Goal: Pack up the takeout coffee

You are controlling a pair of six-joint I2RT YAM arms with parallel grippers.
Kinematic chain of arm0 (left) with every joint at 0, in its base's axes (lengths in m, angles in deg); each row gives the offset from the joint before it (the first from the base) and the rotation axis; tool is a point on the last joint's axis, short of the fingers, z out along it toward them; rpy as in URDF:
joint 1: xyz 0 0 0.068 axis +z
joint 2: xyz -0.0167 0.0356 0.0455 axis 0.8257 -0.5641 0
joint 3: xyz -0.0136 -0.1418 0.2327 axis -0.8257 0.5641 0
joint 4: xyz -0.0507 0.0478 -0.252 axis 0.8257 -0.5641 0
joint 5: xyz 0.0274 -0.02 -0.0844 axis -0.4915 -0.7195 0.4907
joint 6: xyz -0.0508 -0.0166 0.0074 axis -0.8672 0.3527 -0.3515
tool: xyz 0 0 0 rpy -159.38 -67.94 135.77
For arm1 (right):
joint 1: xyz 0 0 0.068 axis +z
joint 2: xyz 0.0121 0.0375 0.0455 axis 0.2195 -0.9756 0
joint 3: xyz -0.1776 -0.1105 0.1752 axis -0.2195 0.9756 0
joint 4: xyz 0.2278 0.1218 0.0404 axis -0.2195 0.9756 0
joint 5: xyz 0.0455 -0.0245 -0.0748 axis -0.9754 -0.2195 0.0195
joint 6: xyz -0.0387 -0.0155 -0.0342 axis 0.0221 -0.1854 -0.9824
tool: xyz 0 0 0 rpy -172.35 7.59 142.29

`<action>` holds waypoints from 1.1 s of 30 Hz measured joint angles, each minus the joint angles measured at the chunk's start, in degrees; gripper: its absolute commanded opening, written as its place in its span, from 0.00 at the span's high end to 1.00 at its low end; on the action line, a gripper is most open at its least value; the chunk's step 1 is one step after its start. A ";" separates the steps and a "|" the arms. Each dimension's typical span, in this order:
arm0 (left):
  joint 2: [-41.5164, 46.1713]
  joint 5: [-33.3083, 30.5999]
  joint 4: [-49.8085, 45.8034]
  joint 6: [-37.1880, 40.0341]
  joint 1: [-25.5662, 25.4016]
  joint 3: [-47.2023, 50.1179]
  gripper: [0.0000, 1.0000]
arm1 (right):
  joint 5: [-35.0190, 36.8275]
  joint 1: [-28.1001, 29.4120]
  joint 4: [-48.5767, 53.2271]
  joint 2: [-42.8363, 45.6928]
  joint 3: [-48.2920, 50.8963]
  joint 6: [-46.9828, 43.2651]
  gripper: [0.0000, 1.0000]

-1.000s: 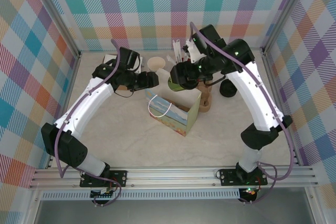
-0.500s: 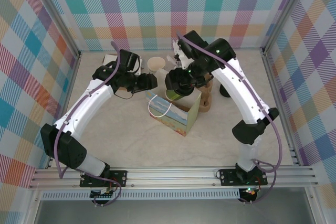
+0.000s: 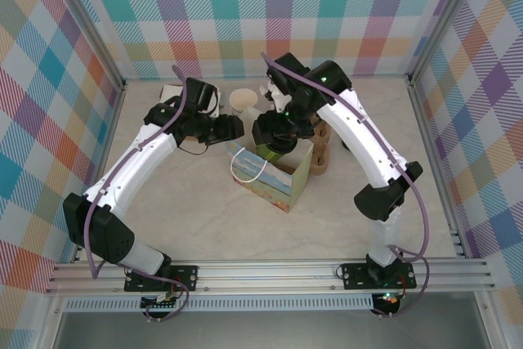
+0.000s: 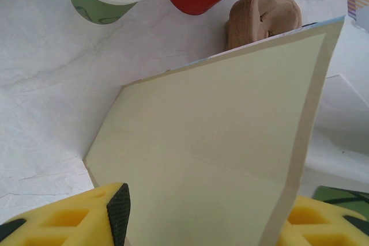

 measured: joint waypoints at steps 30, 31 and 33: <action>0.55 -1.05 -0.09 0.31 0.00 0.66 0.47 | 7.26 -0.07 0.00 -2.40 2.29 -5.33 0.22; 0.55 -1.05 -0.11 0.31 0.00 0.66 0.47 | 7.23 -0.07 0.00 -2.40 2.73 -5.64 0.22; 0.55 -1.05 -0.09 0.31 0.00 0.66 0.47 | 7.04 -0.07 0.00 -2.40 3.56 -6.10 0.22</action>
